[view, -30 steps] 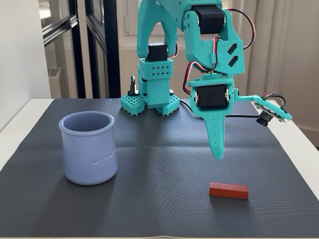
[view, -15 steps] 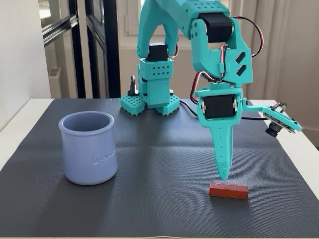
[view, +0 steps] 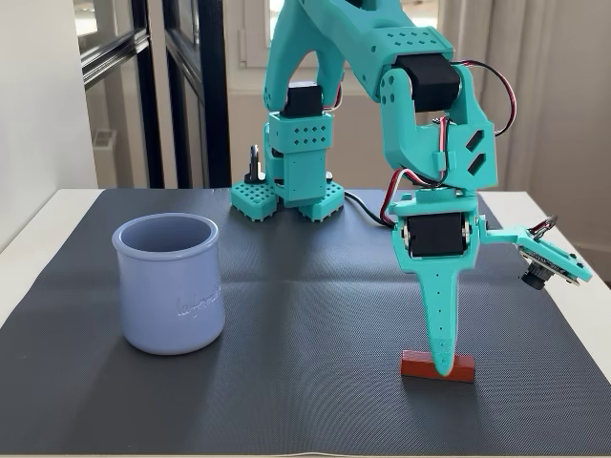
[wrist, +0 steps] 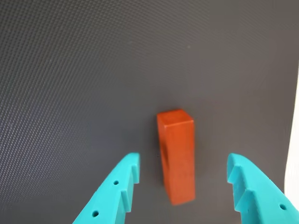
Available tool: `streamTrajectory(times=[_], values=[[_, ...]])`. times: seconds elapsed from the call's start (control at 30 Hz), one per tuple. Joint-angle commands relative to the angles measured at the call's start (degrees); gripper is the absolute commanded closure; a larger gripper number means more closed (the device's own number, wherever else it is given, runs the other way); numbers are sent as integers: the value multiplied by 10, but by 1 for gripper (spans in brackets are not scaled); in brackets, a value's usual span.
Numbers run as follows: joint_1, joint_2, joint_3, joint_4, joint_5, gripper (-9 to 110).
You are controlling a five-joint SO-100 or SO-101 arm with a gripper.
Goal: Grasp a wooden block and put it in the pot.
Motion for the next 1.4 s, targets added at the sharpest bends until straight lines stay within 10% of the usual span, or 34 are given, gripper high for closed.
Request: streamTrajectory(times=[0.0,0.9,1.37], values=[[-2,2,-25,-2,17,80],[3,0,-21,27,46,101],[124,269,83,33,-10,100]])
